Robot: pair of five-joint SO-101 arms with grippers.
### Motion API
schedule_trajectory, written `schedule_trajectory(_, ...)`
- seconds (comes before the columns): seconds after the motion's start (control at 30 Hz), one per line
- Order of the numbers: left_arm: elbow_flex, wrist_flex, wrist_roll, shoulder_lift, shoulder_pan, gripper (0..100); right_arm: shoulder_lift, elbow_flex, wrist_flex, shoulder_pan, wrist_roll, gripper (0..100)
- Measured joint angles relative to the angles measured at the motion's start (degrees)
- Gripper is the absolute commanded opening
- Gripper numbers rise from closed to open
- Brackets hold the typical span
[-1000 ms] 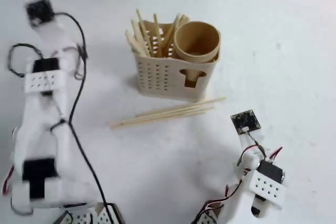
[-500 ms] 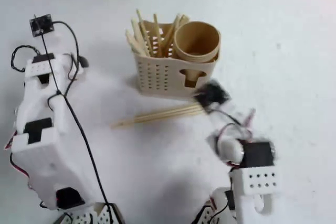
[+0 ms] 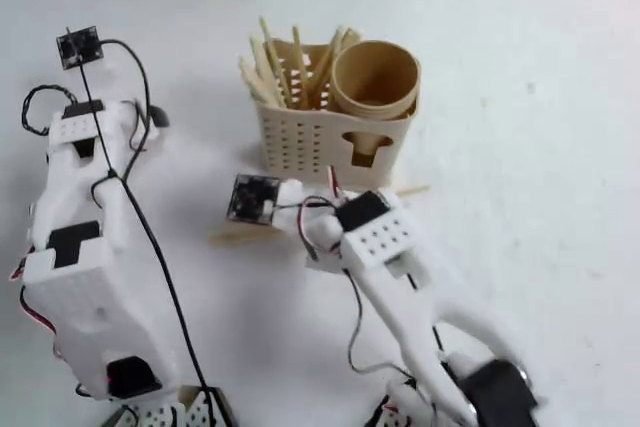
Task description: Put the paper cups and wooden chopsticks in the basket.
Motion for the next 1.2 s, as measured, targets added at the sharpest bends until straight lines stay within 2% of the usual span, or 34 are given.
schedule_trajectory(0.17, 0.0, 0.0, 0.0, 0.0, 0.1, 28, 7.3, 0.0, -7.9, -0.1, 7.3, 12.7)
schedule_trajectory(0.33, 0.0, 0.0, 0.0, 0.0, 0.1, 28, 12.4, 0.0, -16.0, -0.2, 9.8, 12.7)
schedule_trajectory(0.63, 0.0, 0.0, 0.0, 0.0, 0.1, 28, 18.0, -0.2, -22.2, -0.1, 10.3, 12.7)
schedule_trajectory(0.8, 0.0, 0.0, 0.0, 0.0, 0.1, 28, 18.9, -1.0, -21.7, 0.3, 10.4, 10.4)
schedule_trajectory(0.9, 0.0, 0.0, 0.0, 0.0, 0.1, 28, 18.6, -2.1, -17.0, 0.4, 10.4, 2.9)
schedule_trajectory(0.97, 0.0, 0.0, 0.0, 0.0, 0.1, 28, 18.7, -2.7, -13.5, 0.6, 10.4, 1.9)
schedule_trajectory(1.2, 0.0, 0.0, 0.0, 0.0, 0.1, 28, 18.7, -2.7, -5.9, 0.5, 0.9, 3.0)
